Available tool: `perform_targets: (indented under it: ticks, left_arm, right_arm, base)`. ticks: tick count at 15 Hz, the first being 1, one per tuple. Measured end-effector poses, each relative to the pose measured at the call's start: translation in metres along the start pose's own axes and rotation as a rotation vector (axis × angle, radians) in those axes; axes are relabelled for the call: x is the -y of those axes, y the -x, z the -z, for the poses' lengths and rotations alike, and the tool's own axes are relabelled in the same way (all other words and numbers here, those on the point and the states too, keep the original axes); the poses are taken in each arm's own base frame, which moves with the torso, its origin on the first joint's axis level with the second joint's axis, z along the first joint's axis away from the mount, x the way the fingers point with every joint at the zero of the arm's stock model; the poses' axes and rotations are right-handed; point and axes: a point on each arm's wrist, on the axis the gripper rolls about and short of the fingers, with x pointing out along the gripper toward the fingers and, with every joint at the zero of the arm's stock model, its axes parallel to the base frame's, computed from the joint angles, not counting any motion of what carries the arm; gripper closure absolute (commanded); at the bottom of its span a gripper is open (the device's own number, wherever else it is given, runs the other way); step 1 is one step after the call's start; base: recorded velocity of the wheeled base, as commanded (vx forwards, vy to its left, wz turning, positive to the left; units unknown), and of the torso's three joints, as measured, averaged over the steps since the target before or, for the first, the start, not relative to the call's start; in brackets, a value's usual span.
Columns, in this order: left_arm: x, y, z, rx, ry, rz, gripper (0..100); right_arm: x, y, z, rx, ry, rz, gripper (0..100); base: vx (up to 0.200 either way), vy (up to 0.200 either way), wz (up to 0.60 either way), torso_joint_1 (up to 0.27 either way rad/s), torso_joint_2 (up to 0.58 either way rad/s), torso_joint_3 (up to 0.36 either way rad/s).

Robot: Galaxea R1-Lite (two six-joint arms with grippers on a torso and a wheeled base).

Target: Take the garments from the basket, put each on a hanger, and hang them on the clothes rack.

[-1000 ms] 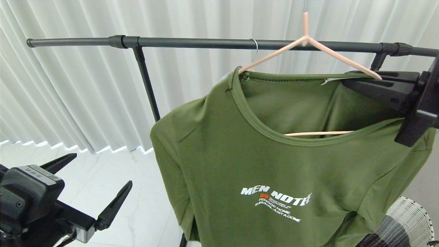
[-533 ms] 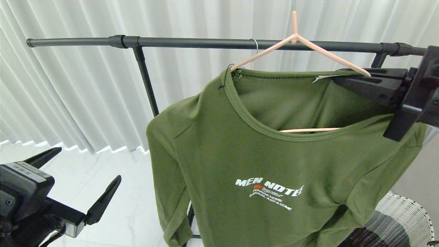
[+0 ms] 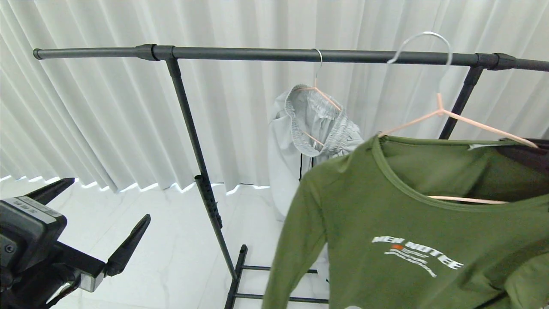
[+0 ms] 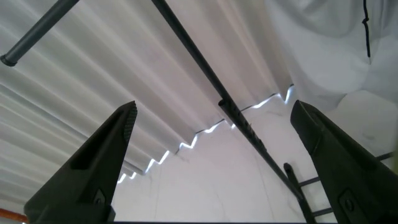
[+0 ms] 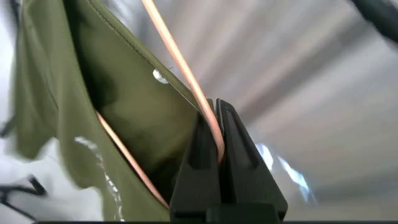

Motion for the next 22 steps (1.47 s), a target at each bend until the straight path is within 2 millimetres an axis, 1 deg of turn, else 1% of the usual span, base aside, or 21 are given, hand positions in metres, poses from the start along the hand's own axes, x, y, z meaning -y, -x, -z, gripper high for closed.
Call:
perform_targets:
  ticks: [2, 4, 6, 8, 10, 15, 19, 22]
  left_arm:
    - [0.001, -0.001, 0.000, -0.005, -0.002, 0.002, 0]
    - [0.001, -0.001, 0.001, -0.009, -0.002, 0.004, 0]
    - [0.001, -0.002, 0.001, -0.013, -0.003, 0.004, 0]
    - [0.001, -0.002, 0.001, -0.016, -0.004, 0.003, 0]
    - [0.002, -0.002, 0.002, -0.018, -0.003, 0.004, 0]
    - [-0.002, -0.005, 0.004, -0.043, 0.000, -0.026, 0]
    - [-0.006, -0.007, 0.005, -0.061, 0.001, -0.056, 0]
    - [-0.006, -0.008, 0.004, -0.060, 0.002, -0.055, 0]
  right_arm:
    - [0.010, 0.026, 0.014, -0.078, -0.020, 0.104, 100]
    - [0.016, 0.047, 0.022, -0.127, -0.050, 0.210, 100]
    - [0.020, 0.060, 0.026, -0.163, -0.072, 0.324, 100]
    - [0.025, 0.068, 0.029, -0.207, -0.088, 0.448, 100]
    - [0.029, 0.071, 0.031, -0.245, -0.098, 0.537, 100]
    - [0.034, 0.075, 0.034, -0.275, -0.156, 0.654, 100]
    - [0.037, 0.073, 0.034, -0.268, -0.195, 0.673, 100]
    - [0.045, 0.066, 0.029, -0.224, -0.188, 0.692, 100]
  base:
    - [0.000, 0.000, 0.00, 0.000, 0.00, 0.000]
    - [0.000, 0.000, 0.00, 0.000, 0.00, 0.000]
    - [0.000, 0.000, 0.00, 0.000, 0.00, 0.000]
    - [0.000, 0.000, 0.00, 0.000, 0.00, 0.000]
    - [0.000, 0.000, 0.00, 0.000, 0.00, 0.000]
    - [0.000, 0.000, 0.00, 0.000, 0.00, 0.000]
    - [0.000, 0.000, 0.00, 0.000, 0.00, 0.000]
    - [0.000, 0.000, 0.00, 0.000, 0.00, 0.000]
